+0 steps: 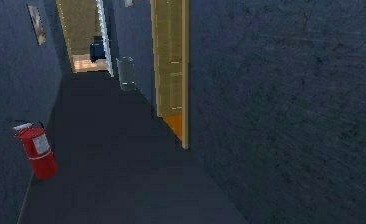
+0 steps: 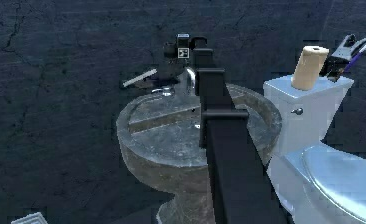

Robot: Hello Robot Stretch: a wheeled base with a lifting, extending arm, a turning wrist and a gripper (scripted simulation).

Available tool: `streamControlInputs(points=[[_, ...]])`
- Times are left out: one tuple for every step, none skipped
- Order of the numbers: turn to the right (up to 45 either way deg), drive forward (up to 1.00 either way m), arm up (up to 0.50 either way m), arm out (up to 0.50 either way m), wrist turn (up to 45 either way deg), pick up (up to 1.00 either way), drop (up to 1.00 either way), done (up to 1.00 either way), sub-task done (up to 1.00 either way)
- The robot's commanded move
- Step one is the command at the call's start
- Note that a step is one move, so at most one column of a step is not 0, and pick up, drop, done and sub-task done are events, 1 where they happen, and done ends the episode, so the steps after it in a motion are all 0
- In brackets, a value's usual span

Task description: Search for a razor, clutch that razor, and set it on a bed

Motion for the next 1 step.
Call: streamControlInputs(points=[[0.0,0.00,0.00,0.00,-45.0,0.00,0.00,0.00,0.00]])
